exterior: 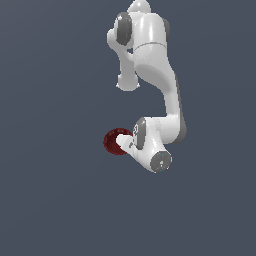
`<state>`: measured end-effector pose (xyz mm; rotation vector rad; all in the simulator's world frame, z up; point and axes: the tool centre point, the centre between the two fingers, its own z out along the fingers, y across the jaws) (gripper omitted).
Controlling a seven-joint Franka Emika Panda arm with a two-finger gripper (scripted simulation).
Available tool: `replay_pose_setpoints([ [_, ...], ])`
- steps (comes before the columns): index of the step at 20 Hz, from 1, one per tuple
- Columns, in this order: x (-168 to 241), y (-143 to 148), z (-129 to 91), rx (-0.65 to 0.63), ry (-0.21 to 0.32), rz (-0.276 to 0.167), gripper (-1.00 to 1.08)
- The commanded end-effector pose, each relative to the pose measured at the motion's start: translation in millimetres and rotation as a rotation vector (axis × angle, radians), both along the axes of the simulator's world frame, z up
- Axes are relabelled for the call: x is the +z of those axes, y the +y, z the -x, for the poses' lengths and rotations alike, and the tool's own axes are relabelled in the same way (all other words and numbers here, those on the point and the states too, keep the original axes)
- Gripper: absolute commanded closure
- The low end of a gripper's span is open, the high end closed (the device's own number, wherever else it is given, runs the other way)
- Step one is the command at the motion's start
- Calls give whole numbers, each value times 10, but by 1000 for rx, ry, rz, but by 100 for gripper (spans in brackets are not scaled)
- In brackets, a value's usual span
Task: Pick up the object and move it to a goal position.
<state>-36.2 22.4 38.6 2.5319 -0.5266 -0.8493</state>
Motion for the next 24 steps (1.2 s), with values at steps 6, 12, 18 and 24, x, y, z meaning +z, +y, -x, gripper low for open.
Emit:
replay_pose_setpoints([
  [6,-28,-10,20,0,0,1,108],
  [12,-28,-10,20,0,0,1,108],
  [18,37,-30,29,0,0,1,108],
  [24,296,-116,63,-1,0,0,108],
])
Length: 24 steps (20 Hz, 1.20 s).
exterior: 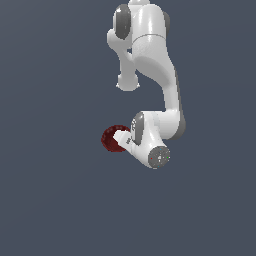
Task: Pick up the object and move it to a goal position.
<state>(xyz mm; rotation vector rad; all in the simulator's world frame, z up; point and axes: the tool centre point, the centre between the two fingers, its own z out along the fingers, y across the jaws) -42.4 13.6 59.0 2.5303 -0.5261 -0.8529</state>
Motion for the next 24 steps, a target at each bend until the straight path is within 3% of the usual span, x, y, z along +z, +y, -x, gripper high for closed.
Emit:
replay_pose_setpoints([
  [1,157,-49,10,-1,-3,0,108],
  [24,2590,-848,299,-6,-3,-2,108],
])
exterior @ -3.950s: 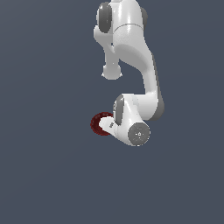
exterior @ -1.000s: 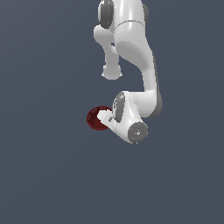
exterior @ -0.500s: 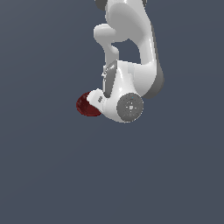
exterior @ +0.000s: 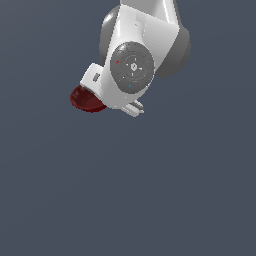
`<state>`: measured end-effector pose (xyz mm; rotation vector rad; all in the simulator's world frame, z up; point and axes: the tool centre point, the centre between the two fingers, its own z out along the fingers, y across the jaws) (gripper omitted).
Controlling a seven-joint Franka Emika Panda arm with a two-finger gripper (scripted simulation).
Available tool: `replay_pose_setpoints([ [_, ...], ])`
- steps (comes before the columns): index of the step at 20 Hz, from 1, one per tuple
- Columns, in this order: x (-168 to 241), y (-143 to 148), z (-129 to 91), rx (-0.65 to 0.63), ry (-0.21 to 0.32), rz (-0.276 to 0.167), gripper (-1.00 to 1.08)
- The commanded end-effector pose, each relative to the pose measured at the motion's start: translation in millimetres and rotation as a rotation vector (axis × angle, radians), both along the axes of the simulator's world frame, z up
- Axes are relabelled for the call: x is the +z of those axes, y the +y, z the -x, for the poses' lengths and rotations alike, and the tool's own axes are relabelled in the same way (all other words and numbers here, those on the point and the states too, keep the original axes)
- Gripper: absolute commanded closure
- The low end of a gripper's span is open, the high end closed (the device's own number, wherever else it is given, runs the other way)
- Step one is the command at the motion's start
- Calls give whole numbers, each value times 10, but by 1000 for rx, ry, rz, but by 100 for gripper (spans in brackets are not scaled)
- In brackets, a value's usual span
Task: Pick up the object and move it to a goal position.
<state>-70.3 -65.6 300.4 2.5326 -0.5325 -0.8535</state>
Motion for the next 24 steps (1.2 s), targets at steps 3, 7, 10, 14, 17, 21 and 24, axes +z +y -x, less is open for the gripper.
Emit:
replay_pose_setpoints([
  [3,493,-158,49,-1,-1,0,108],
  [7,891,-283,78,0,-1,1,108],
  [10,1121,-358,90,0,-1,2,108],
  [14,1329,-426,96,2,-1,2,108],
  [17,1424,-455,96,3,-1,2,108],
  [21,1491,-479,94,4,-1,2,108],
  [24,1506,-485,94,4,-1,2,108],
])
